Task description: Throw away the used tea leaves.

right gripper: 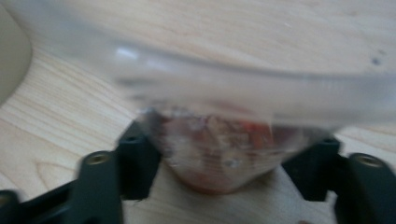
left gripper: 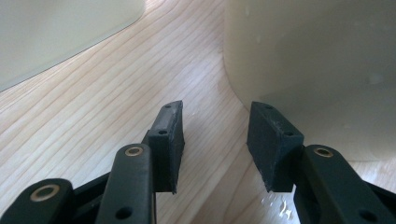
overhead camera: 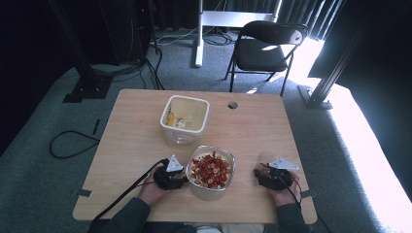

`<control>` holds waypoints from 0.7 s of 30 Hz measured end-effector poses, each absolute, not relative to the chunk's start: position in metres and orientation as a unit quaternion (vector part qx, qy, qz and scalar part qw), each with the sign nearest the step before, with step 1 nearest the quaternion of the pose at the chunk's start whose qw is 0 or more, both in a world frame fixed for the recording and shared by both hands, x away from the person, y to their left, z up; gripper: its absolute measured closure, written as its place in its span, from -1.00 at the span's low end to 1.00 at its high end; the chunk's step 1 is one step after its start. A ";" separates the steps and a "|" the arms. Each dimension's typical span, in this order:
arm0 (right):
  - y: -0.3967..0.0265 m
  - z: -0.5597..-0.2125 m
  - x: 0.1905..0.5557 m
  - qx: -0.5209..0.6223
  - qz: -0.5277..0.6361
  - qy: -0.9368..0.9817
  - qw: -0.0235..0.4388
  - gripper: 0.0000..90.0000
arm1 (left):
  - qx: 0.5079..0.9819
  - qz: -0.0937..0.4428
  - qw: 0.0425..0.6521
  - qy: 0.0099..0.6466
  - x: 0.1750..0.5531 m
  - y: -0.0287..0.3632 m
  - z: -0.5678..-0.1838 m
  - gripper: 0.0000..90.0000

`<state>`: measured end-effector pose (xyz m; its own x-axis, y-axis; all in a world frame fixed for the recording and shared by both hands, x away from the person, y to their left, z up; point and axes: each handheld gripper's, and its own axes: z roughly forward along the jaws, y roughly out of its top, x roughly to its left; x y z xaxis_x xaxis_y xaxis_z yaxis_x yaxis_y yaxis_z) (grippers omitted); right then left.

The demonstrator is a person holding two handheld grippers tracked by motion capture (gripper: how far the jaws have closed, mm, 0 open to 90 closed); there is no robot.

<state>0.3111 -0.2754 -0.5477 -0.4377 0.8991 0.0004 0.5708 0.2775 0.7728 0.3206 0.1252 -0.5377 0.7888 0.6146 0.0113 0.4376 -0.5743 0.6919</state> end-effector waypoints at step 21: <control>-0.251 -0.453 0.299 0.412 0.347 0.771 0.341 -0.08 | 0.876 0.129 0.357 0.299 0.327 0.104 -0.539 0.18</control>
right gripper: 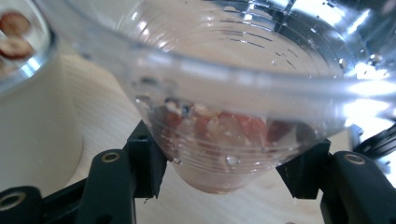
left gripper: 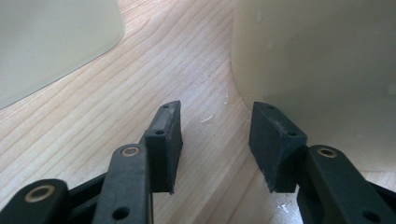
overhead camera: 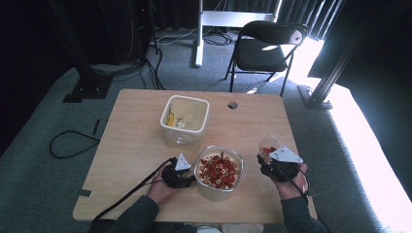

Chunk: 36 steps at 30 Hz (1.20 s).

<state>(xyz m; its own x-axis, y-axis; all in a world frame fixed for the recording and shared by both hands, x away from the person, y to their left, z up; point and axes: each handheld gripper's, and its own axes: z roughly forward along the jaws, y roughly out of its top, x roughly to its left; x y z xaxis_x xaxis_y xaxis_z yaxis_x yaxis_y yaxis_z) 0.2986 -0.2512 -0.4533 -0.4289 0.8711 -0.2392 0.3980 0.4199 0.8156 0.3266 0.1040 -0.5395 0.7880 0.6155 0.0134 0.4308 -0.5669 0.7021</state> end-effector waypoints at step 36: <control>-0.199 -0.400 0.297 0.293 0.293 0.813 0.410 -0.08 | 0.865 0.141 0.370 0.308 0.332 0.130 -0.544 -0.12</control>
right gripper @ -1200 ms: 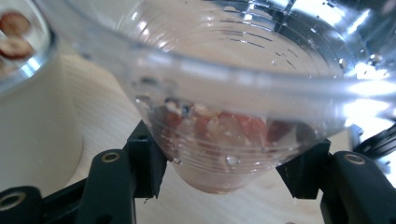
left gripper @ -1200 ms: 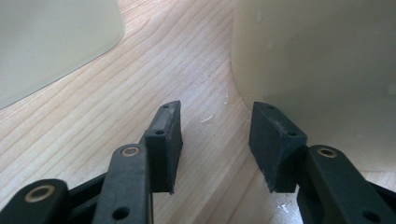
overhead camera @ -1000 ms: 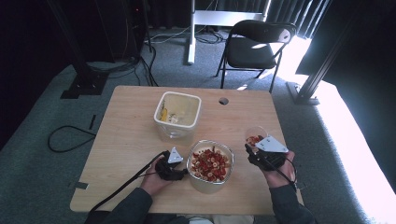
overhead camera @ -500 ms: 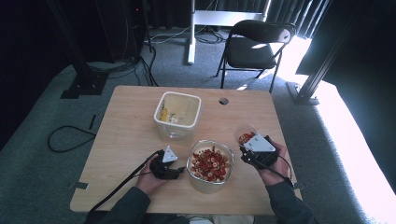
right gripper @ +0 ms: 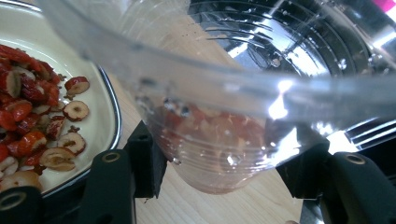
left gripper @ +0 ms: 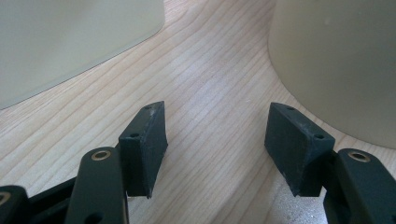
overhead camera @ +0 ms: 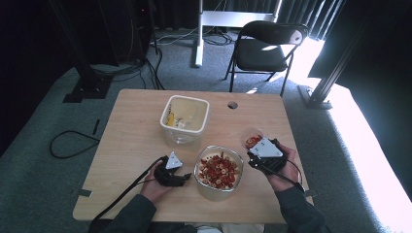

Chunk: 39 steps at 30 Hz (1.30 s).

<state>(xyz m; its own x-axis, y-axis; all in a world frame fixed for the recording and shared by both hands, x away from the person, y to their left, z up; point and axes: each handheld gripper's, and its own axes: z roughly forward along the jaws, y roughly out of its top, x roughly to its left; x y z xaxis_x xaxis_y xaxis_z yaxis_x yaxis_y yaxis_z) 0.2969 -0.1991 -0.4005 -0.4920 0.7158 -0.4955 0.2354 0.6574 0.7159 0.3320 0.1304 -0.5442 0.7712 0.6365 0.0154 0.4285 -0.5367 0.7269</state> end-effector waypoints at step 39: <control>-0.154 -0.403 0.283 0.074 0.017 0.799 0.596 -0.08 | 0.865 0.141 0.370 0.309 0.332 0.130 -0.544 -0.13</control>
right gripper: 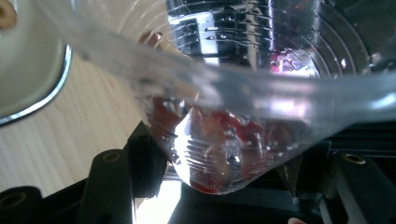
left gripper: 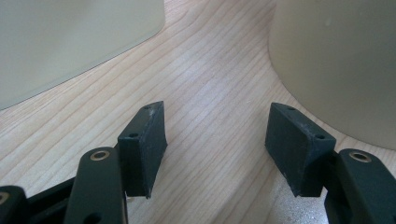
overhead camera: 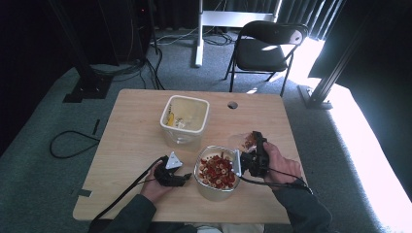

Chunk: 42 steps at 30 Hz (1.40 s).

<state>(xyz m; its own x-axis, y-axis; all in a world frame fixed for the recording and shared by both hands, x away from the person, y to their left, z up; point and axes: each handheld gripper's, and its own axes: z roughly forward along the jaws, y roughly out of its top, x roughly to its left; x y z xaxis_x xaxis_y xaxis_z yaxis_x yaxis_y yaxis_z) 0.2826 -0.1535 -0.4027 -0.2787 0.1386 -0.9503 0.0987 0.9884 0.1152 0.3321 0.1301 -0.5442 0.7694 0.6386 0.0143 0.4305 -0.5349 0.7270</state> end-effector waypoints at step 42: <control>-0.133 -0.411 0.262 -0.078 -0.123 0.680 0.719 -0.07 | 0.864 0.140 0.370 0.309 0.332 0.130 -0.544 -0.14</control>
<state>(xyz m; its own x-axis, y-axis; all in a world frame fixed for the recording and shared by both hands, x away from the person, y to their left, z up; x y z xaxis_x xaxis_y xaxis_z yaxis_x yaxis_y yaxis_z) 0.2617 -0.1334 -0.4112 0.0449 -0.2839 -0.9578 0.0706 0.9573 -0.2805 0.3320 0.1299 -0.5443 0.7691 0.6390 0.0133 0.4312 -0.5341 0.7272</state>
